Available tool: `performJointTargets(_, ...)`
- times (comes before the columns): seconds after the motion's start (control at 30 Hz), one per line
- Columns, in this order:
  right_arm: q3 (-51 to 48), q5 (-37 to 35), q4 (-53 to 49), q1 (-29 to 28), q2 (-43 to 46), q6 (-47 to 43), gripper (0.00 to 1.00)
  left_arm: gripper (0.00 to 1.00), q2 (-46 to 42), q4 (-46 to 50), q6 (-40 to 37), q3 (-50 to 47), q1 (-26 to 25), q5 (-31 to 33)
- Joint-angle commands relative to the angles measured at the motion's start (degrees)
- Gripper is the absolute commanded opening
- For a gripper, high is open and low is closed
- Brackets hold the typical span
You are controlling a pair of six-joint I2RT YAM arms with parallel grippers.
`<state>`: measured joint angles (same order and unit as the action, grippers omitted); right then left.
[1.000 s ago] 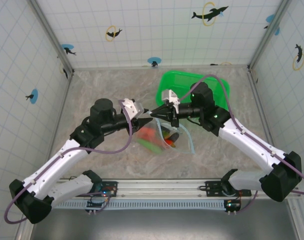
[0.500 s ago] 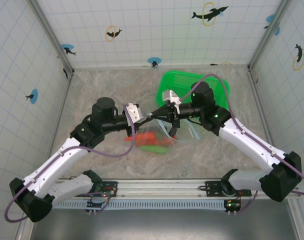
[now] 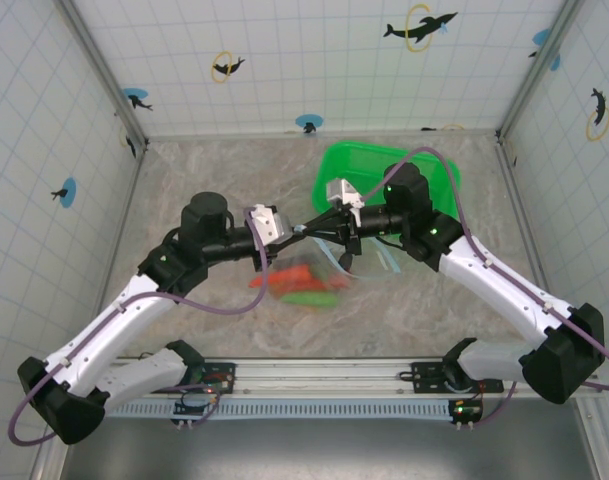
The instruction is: Place the food in the zip-top bag and seal the zipper
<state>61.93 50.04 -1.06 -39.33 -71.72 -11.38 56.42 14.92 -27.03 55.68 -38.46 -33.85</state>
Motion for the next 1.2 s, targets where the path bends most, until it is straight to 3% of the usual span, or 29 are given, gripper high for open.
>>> performJointTargets(0.0,-0.23,0.41,2.17,-0.09,0.92,-0.08,0.0,0.14,0.04,-1.03,-0.65,2.24,0.05,-1.87)
performJointTargets(0.37,-0.14,0.14,2.86,-0.12,1.23,0.2,0.0,0.04,0.73,1.47,-1.58,3.0,0.05,-1.84)
performJointTargets(0.6,-0.57,0.12,3.43,-0.12,1.67,0.54,0.0,0.21,0.31,2.15,-1.54,1.62,0.05,-0.67)
performJointTargets(0.77,-1.0,0.06,3.78,-0.04,1.8,0.74,0.0,0.24,0.96,3.56,-1.76,1.49,0.05,-0.21)
performJointTargets(1.17,-2.34,0.02,4.49,0.11,2.2,0.98,0.0,0.0,0.99,2.33,-1.62,1.49,0.05,-1.46)
